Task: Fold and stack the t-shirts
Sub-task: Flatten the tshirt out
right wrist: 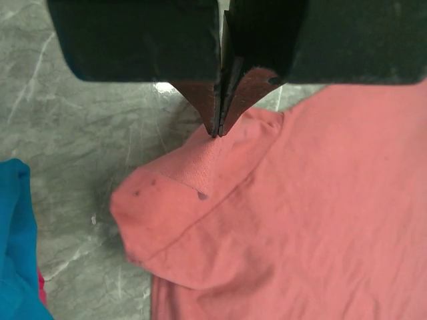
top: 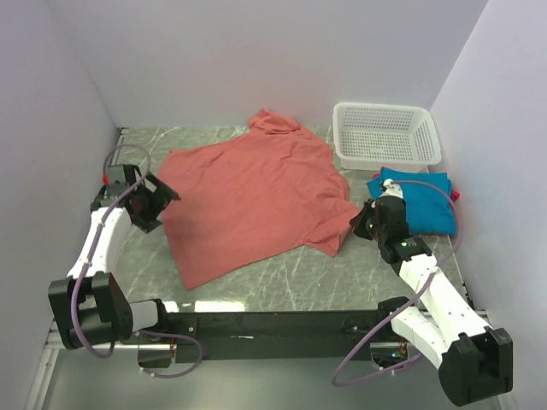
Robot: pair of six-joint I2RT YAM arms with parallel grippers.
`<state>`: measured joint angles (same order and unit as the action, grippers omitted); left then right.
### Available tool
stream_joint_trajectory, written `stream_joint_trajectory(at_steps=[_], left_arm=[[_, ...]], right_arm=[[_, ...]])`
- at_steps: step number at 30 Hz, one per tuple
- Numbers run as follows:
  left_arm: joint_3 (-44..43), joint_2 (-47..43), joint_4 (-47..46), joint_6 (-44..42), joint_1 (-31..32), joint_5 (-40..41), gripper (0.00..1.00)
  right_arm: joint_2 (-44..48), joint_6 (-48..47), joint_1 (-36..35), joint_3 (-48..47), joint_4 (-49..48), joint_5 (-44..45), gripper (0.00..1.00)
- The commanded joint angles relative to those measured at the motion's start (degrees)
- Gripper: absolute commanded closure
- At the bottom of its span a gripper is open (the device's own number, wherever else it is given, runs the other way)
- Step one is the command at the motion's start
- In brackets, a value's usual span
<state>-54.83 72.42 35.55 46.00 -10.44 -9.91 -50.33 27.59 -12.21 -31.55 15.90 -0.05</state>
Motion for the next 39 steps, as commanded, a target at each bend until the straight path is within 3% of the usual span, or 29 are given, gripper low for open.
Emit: stream_joint_trajectory(at_steps=[1, 7, 9, 11, 17, 22, 29, 35, 39], left_arm=[[5.9, -5.2, 4.0, 3.0, 1.2, 6.1, 0.01], [17.8, -12.7, 6.5, 5.8, 2.1, 6.3, 0.01], [19.5, -13.5, 6.5, 9.3, 6.4, 4.5, 0.01], [19.2, -14.0, 7.9, 13.6, 12.5, 6.6, 0.01], [17.0, -13.1, 18.7, 22.5, 21.4, 14.5, 0.01], [20.5, -10.5, 20.3, 27.2, 28.3, 12.9, 0.04], [20.5, -8.3, 24.0, 35.5, 31.4, 17.2, 0.1], [24.2, -4.8, 18.2, 37.1, 31.4, 16.7, 0.34], [25.5, -1.9, 15.8, 37.2, 31.4, 15.9, 0.68]], right_arm=[[-0.5, 2.5, 0.3, 1.6, -4.5, 0.2, 1.0], [1.3, 3.0, 0.3, 3.9, -4.2, 1.4, 1.0], [1.5, 2.7, 0.3, 4.1, -3.9, 1.8, 1.0], [1.6, 2.5, 0.3, 4.0, -3.7, 1.8, 1.0], [0.8, 2.0, 0.3, 3.9, -3.8, 1.2, 1.0], [-0.2, 1.4, 0.3, 4.0, -3.9, 0.2, 1.0], [-1.2, 0.7, 0.4, 4.0, -4.2, -1.4, 1.0], [-2.3, -0.2, 0.4, 3.3, -3.7, -1.2, 1.0], [-2.1, -0.1, 0.4, 3.2, -3.6, -1.5, 1.0]])
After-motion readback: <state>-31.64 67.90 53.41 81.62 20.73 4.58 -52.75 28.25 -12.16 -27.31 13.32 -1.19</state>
